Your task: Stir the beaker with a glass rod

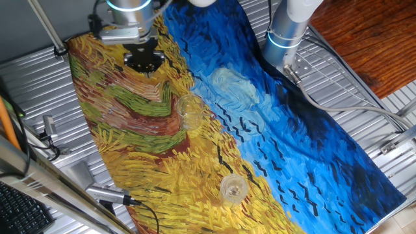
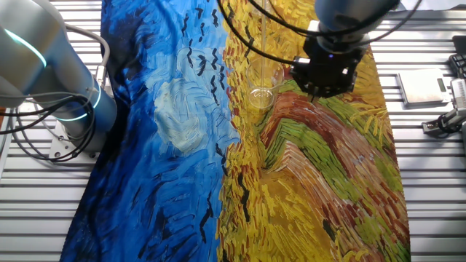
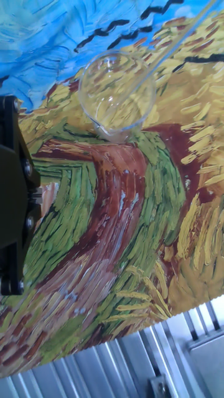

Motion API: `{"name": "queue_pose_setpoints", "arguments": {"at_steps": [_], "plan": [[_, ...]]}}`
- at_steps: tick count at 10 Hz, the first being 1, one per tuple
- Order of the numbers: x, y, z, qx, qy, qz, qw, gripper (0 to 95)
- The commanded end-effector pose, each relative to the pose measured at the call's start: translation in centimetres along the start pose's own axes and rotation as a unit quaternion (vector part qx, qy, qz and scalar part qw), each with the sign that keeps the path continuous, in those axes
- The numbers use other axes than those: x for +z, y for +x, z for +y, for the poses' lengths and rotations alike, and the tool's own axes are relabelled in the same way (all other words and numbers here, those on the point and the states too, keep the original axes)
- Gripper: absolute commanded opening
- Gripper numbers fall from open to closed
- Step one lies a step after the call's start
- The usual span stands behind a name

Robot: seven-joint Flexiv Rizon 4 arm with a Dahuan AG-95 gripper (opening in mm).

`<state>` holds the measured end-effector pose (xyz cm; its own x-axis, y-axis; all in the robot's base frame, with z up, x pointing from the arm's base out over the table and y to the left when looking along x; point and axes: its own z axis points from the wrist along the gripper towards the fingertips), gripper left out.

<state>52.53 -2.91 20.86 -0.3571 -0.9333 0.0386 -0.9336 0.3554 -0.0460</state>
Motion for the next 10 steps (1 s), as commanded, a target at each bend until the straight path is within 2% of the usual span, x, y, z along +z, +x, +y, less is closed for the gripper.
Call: {"name": "queue_pose_setpoints", "arguments": {"at_steps": [1,7,8,10], "plan": [[0.1,-0.1,-0.1,0.018,-0.003,0.003,0.9998,0.0],[0.1,0.0,-0.2,0.015,0.0,0.0,0.9999,0.0],[0.4,0.2,-0.6,0.009,-0.005,-0.007,0.9999,0.0],[0.9,1.2,-2.1,-0.005,-0.006,-0.007,0.9999,0.0]]}}
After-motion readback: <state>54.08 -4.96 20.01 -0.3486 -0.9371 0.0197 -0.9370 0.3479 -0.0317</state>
